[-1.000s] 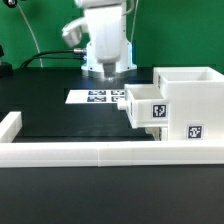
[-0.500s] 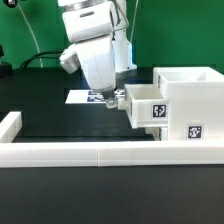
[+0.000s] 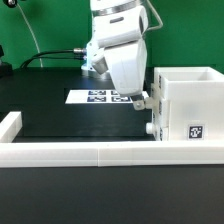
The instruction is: Assemble drawer
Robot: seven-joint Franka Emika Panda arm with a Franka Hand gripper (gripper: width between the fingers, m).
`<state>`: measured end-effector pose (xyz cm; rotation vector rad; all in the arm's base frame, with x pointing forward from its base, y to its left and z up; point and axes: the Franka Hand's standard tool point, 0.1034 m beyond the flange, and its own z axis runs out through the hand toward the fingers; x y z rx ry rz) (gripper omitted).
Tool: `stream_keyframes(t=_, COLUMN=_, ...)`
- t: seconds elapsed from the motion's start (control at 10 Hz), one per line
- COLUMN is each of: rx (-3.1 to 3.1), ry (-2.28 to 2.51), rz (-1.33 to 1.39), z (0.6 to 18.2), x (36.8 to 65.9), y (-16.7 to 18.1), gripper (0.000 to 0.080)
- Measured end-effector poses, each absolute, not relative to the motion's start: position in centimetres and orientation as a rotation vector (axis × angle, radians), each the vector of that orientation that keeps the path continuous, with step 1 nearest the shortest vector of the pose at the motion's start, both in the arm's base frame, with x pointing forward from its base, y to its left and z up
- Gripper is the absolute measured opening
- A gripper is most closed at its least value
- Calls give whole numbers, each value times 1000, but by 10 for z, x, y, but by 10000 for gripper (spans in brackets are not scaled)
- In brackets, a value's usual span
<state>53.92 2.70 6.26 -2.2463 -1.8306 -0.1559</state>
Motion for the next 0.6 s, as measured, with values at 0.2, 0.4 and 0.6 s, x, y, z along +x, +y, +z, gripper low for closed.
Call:
stream_keyframes(t=0.2, rx=-2275, ry=-1789, rz=-145, z=61, x=539, y=35, gripper=649)
stream_keyframes(t=0.4, rx=-2288, ry=-1773, rz=-141, z=60, x=538, y=32, gripper=649)
stream_keyframes(t=0.6, rx=-2289, ry=-1773, rz=-141, z=60, x=538, y=32, gripper=649)
